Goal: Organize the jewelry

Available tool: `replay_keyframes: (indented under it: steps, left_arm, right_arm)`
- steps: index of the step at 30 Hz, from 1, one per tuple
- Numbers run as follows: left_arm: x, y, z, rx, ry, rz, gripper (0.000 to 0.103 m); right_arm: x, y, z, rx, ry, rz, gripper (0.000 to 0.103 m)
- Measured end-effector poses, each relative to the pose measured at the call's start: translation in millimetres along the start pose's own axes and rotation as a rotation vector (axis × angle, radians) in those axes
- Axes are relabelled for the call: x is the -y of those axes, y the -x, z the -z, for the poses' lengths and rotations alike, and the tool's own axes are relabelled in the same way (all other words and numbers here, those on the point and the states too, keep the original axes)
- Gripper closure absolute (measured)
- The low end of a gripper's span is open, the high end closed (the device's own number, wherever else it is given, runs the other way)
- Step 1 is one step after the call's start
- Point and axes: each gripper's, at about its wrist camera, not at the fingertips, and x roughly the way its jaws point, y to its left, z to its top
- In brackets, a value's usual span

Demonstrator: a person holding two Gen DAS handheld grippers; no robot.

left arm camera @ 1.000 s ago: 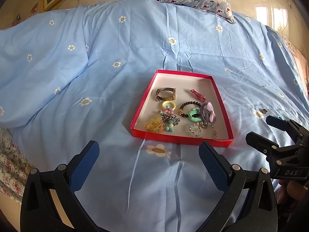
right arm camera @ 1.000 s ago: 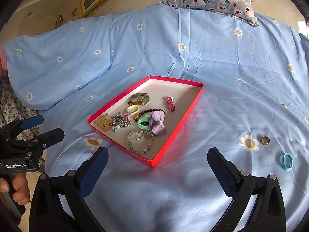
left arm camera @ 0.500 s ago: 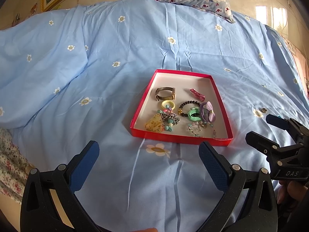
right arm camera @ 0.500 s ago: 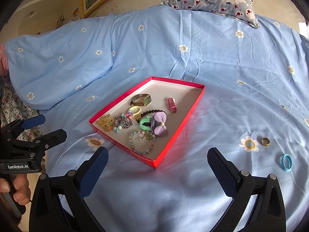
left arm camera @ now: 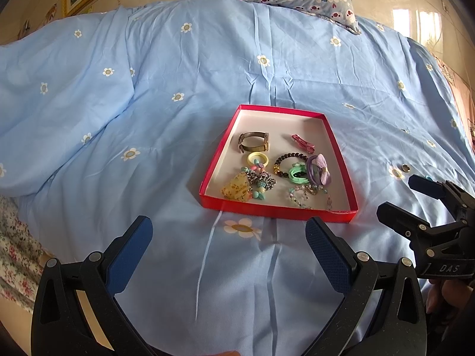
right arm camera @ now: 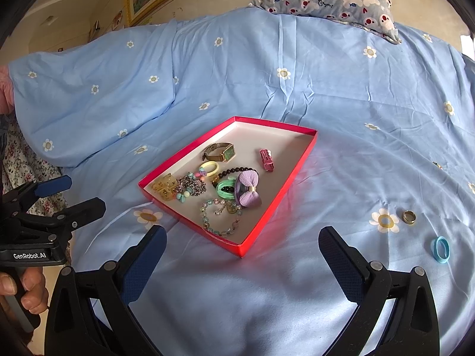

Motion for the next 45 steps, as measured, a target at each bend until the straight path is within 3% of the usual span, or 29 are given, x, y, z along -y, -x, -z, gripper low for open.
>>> replay_keyframes:
  steps: [45]
  left_arm:
    - [3.6, -4.3, 4.2, 0.004, -0.007, 0.006, 0.000]
  right_arm:
    - [-0.2, 1.2, -0.7, -0.002, 0.005, -0.009, 0.000]
